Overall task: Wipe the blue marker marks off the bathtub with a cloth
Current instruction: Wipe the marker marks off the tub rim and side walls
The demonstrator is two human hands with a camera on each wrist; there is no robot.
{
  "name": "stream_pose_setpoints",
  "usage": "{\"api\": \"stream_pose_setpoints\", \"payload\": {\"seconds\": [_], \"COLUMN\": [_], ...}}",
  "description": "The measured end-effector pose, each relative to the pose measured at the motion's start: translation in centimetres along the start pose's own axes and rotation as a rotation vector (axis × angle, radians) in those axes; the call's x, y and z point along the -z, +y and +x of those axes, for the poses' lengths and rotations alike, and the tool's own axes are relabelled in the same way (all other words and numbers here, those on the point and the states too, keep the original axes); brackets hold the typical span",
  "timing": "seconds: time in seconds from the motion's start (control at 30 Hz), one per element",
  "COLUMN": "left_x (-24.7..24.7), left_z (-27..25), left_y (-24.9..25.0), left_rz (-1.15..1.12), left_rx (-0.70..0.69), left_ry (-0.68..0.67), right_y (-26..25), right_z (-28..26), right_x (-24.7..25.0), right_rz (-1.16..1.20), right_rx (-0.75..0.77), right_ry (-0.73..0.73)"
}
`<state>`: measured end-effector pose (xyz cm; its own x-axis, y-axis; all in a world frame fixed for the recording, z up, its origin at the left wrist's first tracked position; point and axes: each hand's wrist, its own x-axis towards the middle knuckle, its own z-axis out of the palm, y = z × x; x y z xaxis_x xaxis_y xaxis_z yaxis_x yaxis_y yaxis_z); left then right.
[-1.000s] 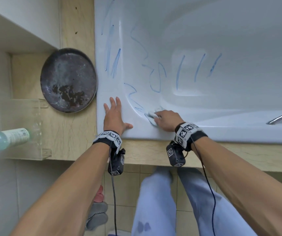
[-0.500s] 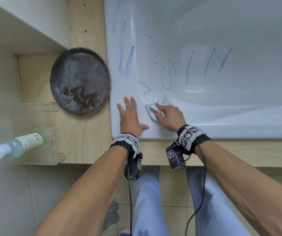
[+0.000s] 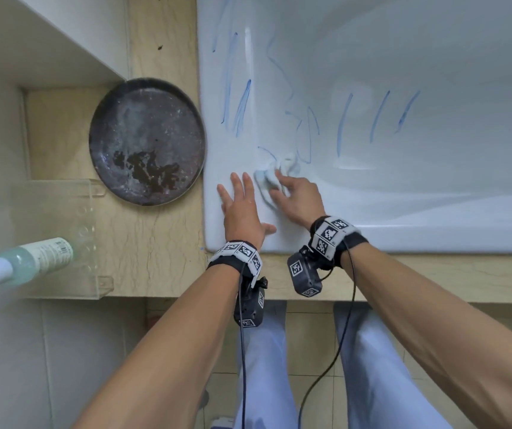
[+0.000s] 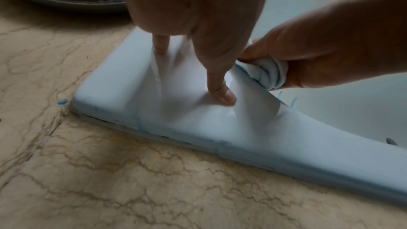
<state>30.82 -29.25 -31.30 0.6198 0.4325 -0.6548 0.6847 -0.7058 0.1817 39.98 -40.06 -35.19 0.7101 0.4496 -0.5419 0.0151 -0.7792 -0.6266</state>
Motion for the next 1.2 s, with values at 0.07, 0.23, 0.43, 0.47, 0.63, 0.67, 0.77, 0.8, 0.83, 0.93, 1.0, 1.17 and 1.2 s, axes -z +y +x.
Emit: {"api": "stream_pose_setpoints", "payload": {"seconds": [0.07, 0.23, 0.43, 0.47, 0.63, 0.67, 0.77, 0.8, 0.83, 0.93, 1.0, 1.17, 1.2], "left_x": [-0.1, -0.1, 0.3, 0.3, 0.2, 0.2, 0.3, 0.2, 0.1, 0.0, 0.1, 0.3, 0.4], "left_z": [0.0, 0.0, -0.2, -0.1, -0.3, -0.4, -0.3, -0.2, -0.2, -0.4, -0.4, -0.3, -0.4], "left_y": [-0.1, -0.1, 0.3, 0.4, 0.0, 0.0, 0.2, 0.0, -0.2, -0.1, 0.1, 0.0, 0.0], "left_rz": [-0.001, -0.007, 0.025, 0.026, -0.011, -0.018, -0.015, -0.011, 0.002, 0.012, 0.006, 0.005, 0.017], "left_rx": [0.0, -0.009, -0.001, -0.002, -0.014, -0.015, -0.023, -0.019, -0.013, -0.012, -0.005, -0.005, -0.014], "left_ry": [0.011, 0.019, 0.004, 0.004, 0.037, 0.041, 0.051, 0.052, 0.05, 0.049, 0.05, 0.011, 0.02], "right_y": [0.2, -0.2, -1.6, -2.0, -3.1, -3.3, -4.4, -4.7, -4.8, -4.9, -5.1, -6.2, -6.7], "right_z": [1.0, 5.7, 2.3, 2.4, 6.8, 7.1, 5.7, 5.0, 4.6, 5.4, 7.1, 9.7, 9.2], "right_x": [-0.3, 0.1, -1.2, -1.1, 0.6, 0.9, 0.5, 0.2, 0.0, -0.1, 0.4, 2.3, 2.3], "right_rz": [-0.004, 0.076, 0.015, 0.015, 0.114, 0.122, 0.107, 0.094, 0.091, 0.124, 0.161, 0.163, 0.141], "right_rx": [0.001, -0.208, 0.004, 0.013, -0.157, -0.168, -0.062, -0.013, 0.017, 0.008, -0.057, -0.102, -0.035], "right_ry": [0.008, 0.037, 0.081, 0.093, 0.089, 0.086, 0.08, 0.086, 0.098, 0.157, 0.2, 0.166, 0.16]}}
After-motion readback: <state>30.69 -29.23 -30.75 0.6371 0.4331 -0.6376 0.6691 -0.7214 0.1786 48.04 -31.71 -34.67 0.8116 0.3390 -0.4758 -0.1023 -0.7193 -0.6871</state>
